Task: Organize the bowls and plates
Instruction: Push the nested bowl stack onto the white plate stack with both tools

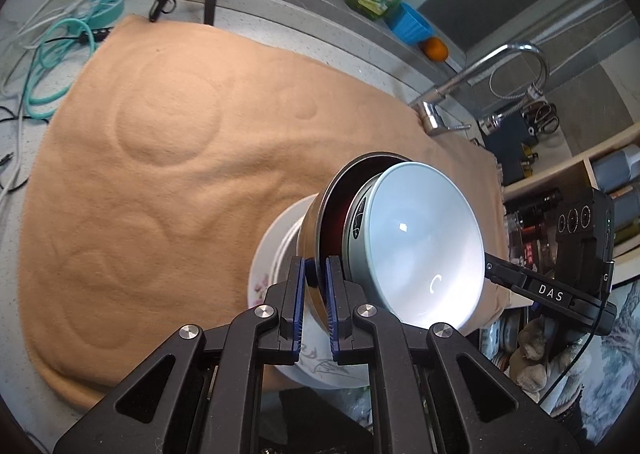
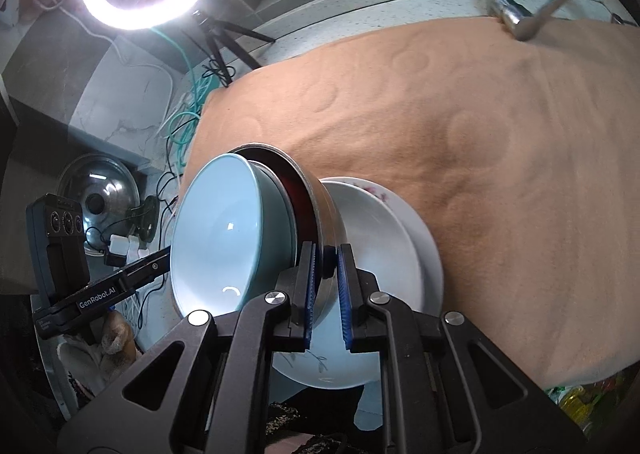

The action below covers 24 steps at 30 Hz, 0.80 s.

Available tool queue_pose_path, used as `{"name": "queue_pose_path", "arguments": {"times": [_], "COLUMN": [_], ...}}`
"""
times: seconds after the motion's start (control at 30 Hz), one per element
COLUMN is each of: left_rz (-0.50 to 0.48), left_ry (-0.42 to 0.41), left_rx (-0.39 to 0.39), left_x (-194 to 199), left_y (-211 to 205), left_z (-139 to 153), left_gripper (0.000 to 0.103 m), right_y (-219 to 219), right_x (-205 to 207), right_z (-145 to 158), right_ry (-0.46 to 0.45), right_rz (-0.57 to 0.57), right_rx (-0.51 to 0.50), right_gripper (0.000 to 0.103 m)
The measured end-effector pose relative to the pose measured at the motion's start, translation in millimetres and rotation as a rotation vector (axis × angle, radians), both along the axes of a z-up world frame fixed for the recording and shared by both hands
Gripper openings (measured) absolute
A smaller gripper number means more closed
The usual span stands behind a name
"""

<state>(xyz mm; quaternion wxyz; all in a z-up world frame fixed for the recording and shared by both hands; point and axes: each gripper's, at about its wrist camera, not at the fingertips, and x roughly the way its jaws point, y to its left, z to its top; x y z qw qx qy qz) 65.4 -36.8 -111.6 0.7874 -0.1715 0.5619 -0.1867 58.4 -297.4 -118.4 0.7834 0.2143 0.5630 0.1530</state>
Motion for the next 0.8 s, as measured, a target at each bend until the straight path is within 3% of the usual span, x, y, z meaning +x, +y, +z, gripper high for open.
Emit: {"name": "queue_pose_path", "arguments": {"times": [0.8], "left_rz": [-0.056], "left_ry": [0.012], "left_rx": [0.045], "left_x": [-6], "left_y": [-21], "left_z": [-10], "left_gripper": [0.008], "right_y": [-17], "right_x": [-20], "right_z": [-18], "right_ry": [0.011], "right_rz": [-0.037], "right_rx": [0.003], "right_gripper": [0.012]}}
